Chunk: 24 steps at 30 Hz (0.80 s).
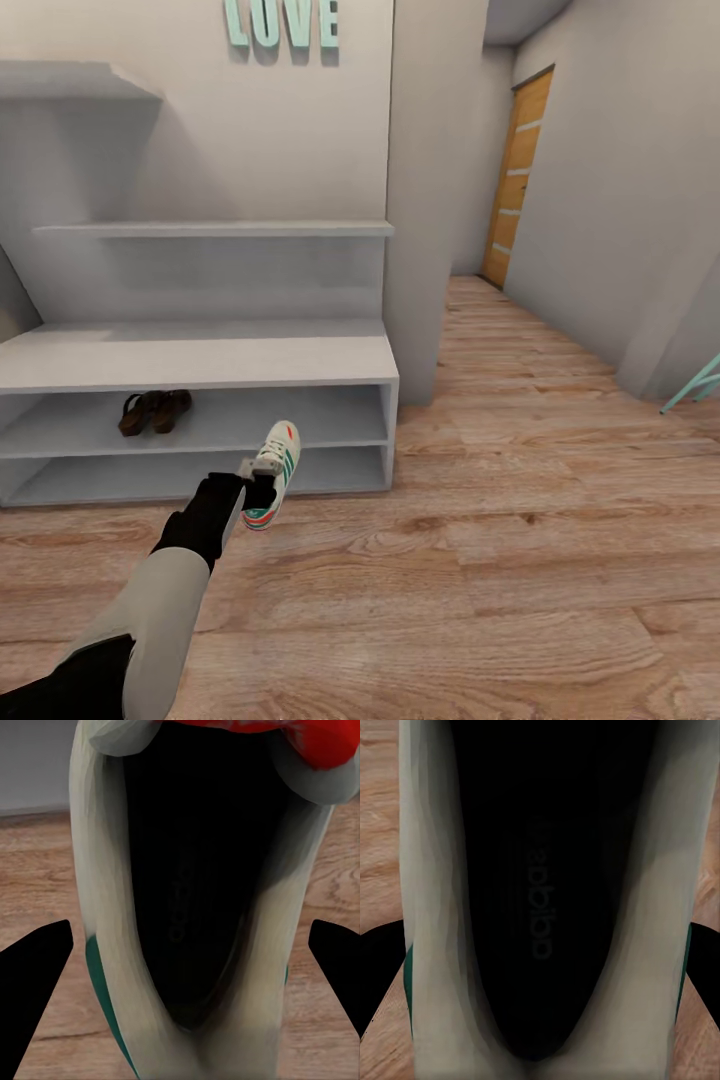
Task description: Pick up the two gym shoes and the two sandals from the corridor floor and place them onto the hallstand (shoe rack) in the corridor, making sure they are on the rack and not on the floor. Arrange them so the two gym shoes are next to each other and the two sandals are next to each other.
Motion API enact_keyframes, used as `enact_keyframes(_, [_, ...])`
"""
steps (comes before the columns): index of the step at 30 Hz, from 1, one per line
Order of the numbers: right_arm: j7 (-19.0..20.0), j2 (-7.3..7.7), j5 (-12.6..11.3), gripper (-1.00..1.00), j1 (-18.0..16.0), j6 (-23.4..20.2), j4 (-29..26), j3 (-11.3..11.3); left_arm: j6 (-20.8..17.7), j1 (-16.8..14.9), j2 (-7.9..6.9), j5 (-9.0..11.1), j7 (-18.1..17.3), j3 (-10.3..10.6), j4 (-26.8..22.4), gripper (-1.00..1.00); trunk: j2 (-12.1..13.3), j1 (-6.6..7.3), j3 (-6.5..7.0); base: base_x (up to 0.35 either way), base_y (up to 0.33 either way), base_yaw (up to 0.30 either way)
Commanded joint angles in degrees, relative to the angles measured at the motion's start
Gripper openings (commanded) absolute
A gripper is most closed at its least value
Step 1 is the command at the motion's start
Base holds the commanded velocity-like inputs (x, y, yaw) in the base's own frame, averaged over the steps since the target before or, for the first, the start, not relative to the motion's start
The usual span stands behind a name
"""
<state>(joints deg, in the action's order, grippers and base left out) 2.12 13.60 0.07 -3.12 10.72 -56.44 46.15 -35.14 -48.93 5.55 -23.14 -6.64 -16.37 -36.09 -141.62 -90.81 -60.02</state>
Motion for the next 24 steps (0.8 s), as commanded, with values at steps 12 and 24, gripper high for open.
enact_keyframes(12, [0.17, -0.32, 0.16, -1.0, -0.04, 0.12, -1.73, 0.08, -0.11, -0.11, 0.07, -0.63, -0.48, -0.42, -0.12, -1.0, -1.73, -1.07, -3.47, 0.0, 0.0, 0.0])
enact_keyframes(24, [0.26, -0.33, 0.28, -1.0, -0.04, 0.18, -1.41, 0.16, -0.1, -0.2, -0.02, -0.67, -0.48, -0.52, -0.49, -1.0, -1.8, -1.2, -4.62, 0.0, 0.0, 0.0])
